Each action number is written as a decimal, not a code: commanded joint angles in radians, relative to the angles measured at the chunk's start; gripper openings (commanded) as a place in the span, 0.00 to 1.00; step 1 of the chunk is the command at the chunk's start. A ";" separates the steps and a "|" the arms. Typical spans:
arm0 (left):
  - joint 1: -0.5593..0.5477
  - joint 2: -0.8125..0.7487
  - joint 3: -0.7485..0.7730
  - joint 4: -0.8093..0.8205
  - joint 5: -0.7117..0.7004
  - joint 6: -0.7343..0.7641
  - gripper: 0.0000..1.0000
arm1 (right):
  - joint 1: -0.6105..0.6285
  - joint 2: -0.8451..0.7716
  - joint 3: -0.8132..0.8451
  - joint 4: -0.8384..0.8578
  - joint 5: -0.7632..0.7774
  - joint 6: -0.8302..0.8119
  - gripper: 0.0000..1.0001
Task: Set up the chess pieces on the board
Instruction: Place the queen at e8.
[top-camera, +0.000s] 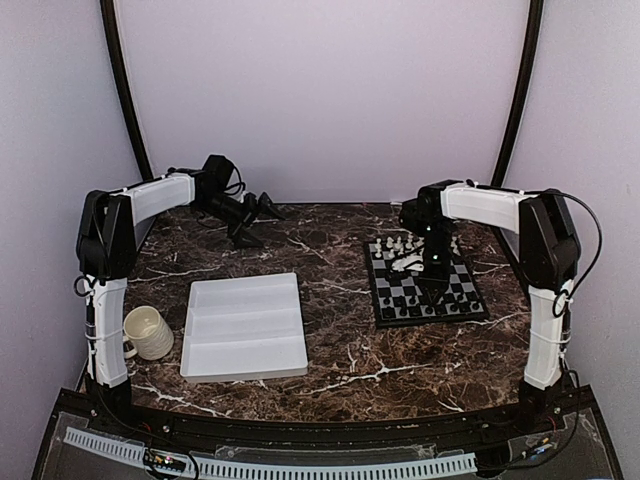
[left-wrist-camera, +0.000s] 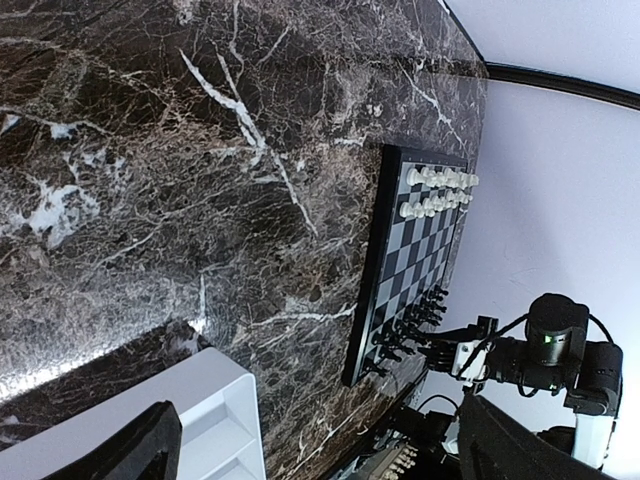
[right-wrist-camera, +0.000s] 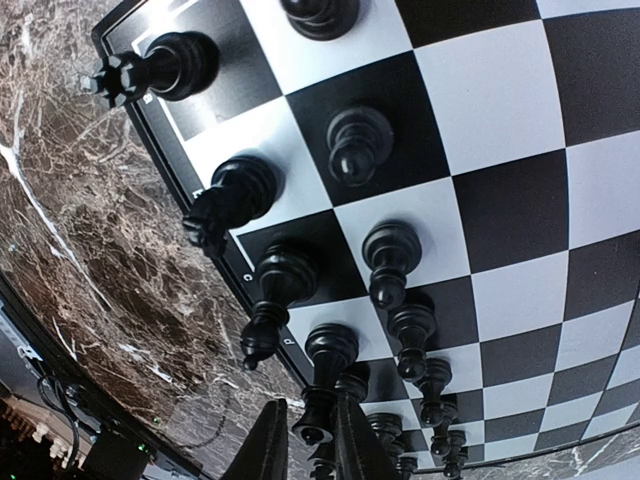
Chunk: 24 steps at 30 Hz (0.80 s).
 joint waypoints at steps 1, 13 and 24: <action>0.006 -0.023 -0.015 0.015 0.022 -0.003 0.99 | 0.002 0.007 0.019 0.000 0.010 0.005 0.21; 0.003 -0.024 0.092 -0.096 -0.070 0.104 0.99 | -0.066 -0.111 0.098 -0.028 -0.048 -0.050 0.98; -0.017 -0.095 0.188 -0.233 -0.359 0.261 0.99 | -0.249 -0.365 0.105 0.408 -0.130 0.080 0.98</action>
